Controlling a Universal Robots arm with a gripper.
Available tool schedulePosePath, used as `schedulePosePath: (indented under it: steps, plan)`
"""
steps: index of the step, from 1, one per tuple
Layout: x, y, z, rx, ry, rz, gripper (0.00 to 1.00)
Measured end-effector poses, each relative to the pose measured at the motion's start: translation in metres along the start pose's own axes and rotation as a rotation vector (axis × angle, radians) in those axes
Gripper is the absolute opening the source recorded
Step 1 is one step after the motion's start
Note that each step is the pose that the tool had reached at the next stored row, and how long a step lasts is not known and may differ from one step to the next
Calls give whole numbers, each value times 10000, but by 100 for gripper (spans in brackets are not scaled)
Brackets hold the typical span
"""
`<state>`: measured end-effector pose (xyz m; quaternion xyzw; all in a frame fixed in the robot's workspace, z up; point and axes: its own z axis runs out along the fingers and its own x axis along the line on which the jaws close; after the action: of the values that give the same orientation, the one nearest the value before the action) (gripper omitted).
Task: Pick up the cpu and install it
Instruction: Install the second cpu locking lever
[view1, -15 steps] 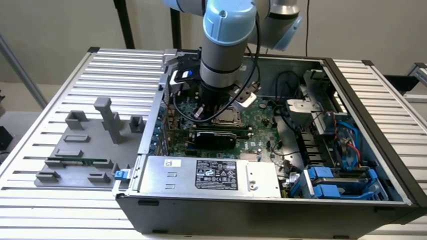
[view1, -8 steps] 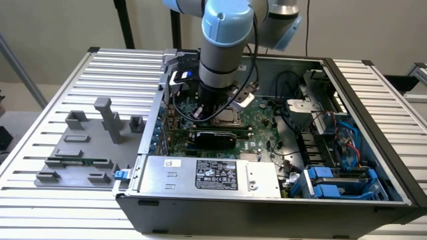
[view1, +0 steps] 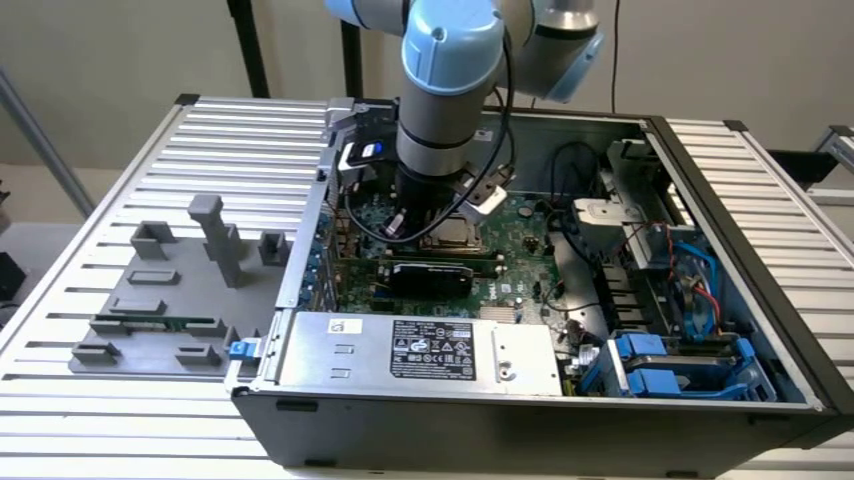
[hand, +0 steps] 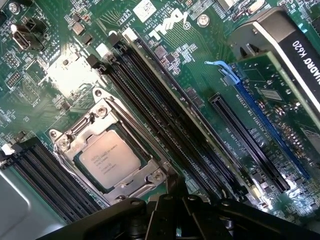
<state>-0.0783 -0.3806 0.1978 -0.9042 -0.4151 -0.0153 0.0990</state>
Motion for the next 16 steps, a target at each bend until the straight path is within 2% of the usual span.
schedulePosePath:
  steps: [5,11,16]
  plan:
    - [3,-4,-20,-37,-42,3,11]
    - [14,-20,-111,-40,-47,3,11]
    - [14,-21,-115,-40,-45,3,11]
